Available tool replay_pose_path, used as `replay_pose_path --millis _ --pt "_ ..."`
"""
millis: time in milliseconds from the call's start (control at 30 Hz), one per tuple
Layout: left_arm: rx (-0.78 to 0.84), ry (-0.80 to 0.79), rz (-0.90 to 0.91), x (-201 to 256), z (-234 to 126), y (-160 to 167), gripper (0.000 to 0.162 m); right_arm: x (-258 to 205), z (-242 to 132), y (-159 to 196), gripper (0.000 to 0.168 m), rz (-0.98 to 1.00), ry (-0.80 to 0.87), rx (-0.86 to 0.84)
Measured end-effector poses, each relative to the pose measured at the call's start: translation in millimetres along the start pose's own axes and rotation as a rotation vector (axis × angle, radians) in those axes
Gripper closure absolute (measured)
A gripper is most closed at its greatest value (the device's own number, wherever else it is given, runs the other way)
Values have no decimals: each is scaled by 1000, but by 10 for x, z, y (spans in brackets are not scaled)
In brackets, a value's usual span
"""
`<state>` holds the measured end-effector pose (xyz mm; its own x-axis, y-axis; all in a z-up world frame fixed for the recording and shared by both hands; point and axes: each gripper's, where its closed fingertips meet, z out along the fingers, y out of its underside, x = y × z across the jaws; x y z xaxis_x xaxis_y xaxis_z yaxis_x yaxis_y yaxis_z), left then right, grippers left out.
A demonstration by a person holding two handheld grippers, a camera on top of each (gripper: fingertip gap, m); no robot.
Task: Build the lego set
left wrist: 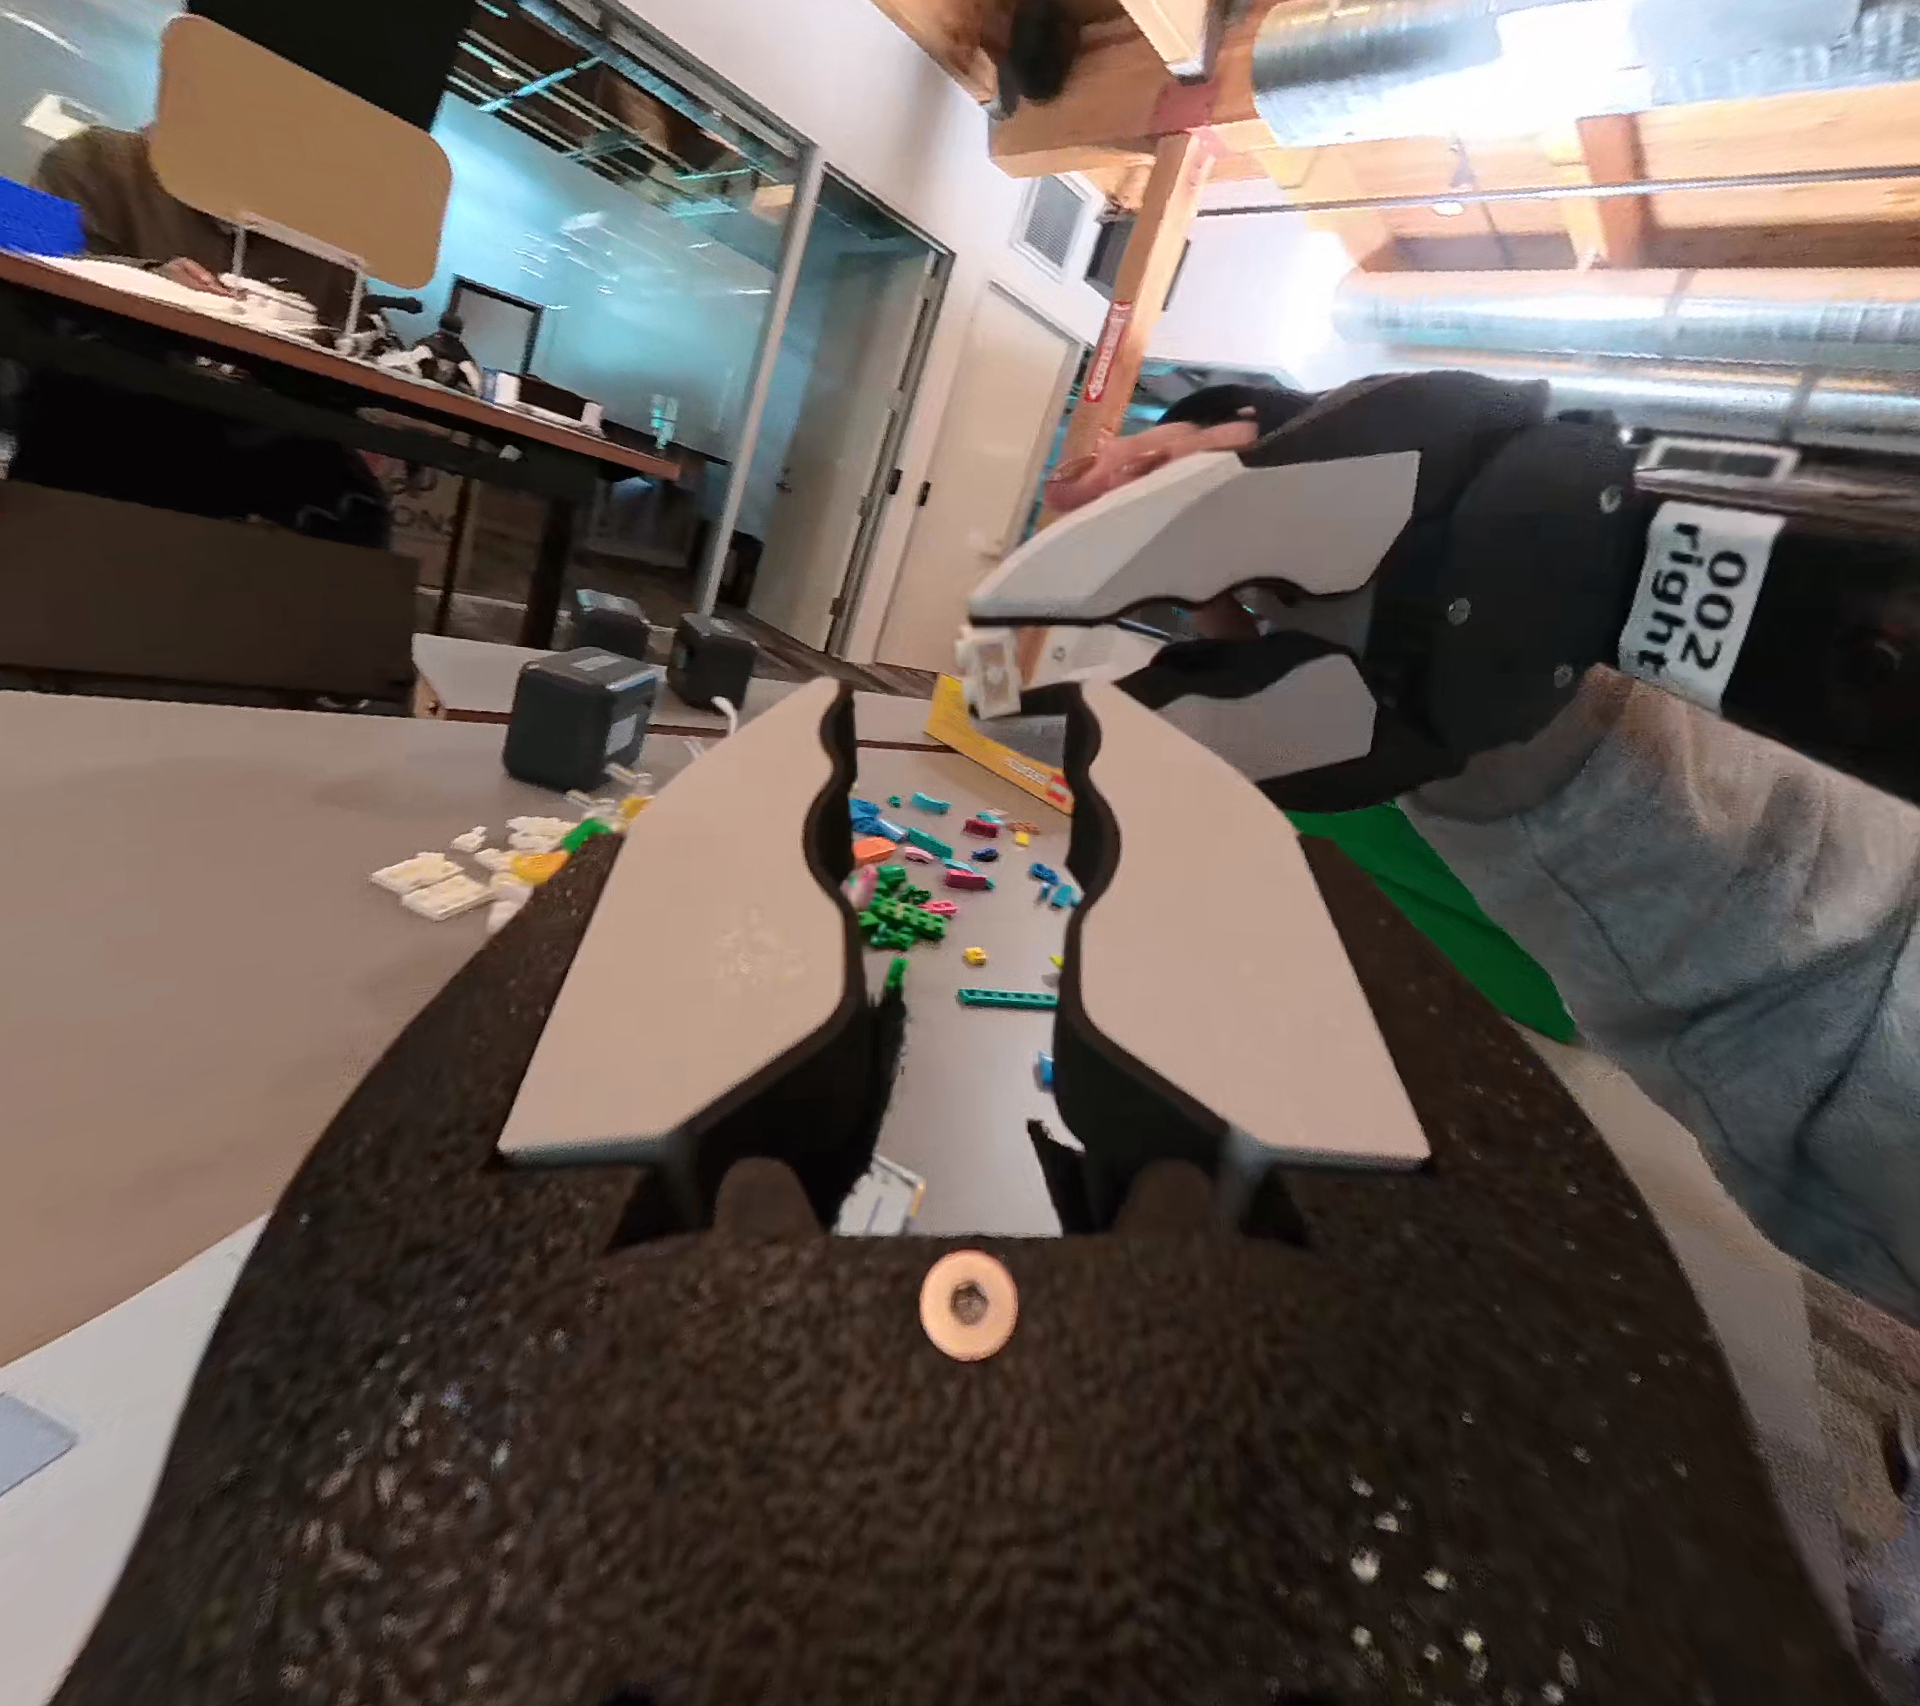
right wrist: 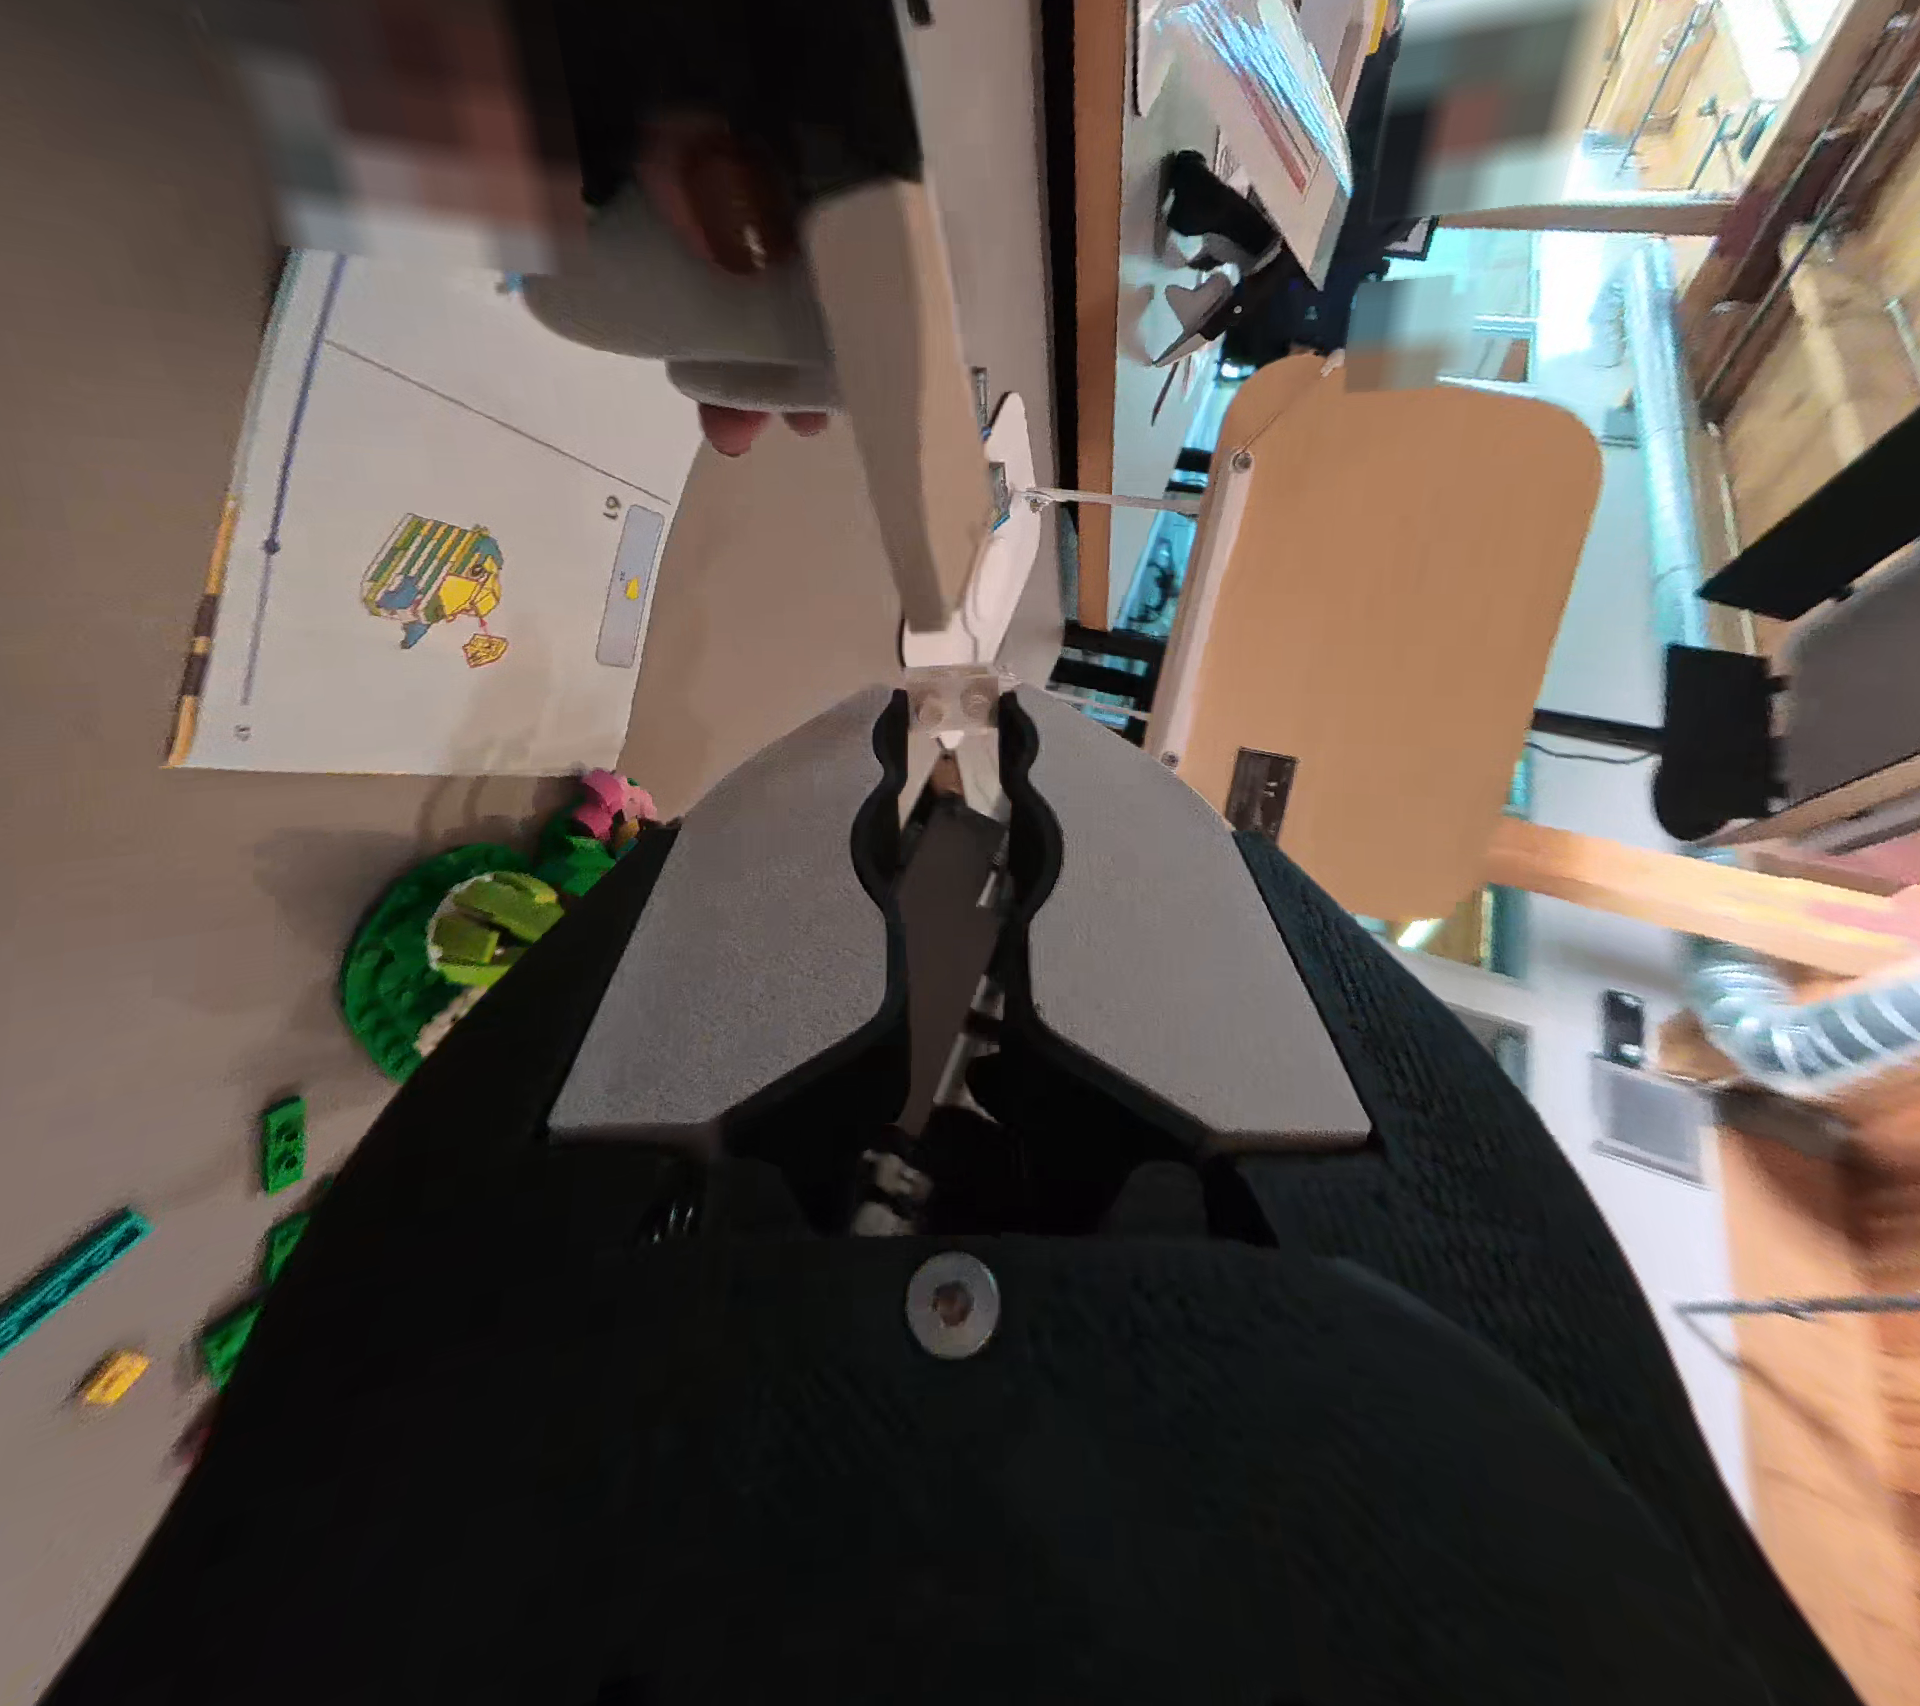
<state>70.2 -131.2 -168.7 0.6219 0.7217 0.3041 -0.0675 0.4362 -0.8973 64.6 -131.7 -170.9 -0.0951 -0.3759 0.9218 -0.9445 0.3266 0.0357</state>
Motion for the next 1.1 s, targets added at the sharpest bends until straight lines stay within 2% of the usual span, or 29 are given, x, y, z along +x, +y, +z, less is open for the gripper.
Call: replay_pose_path --millis 200,433,733,833,967,1100 --pt "-60 62 7 216 52 95 146 -135 -147 -132 153 -64 13 -64" --pt "-109 88 28 296 79 202 151 -227 -215 -114 153 -69 4 -109" --pt "-102 91 37 239 52 167 152 -182 -156 -113 153 -22 71 -156" --pt "-67 103 44 206 30 90 152 -98 -174 -37 153 145 119 -168" --pt "1 192 51 214 -23 -32 152 25 -290 110 162 517 159 -117" --pt "66 353 61 359 -102 -142 152 53 -390 -114 161 1028 -47 147"
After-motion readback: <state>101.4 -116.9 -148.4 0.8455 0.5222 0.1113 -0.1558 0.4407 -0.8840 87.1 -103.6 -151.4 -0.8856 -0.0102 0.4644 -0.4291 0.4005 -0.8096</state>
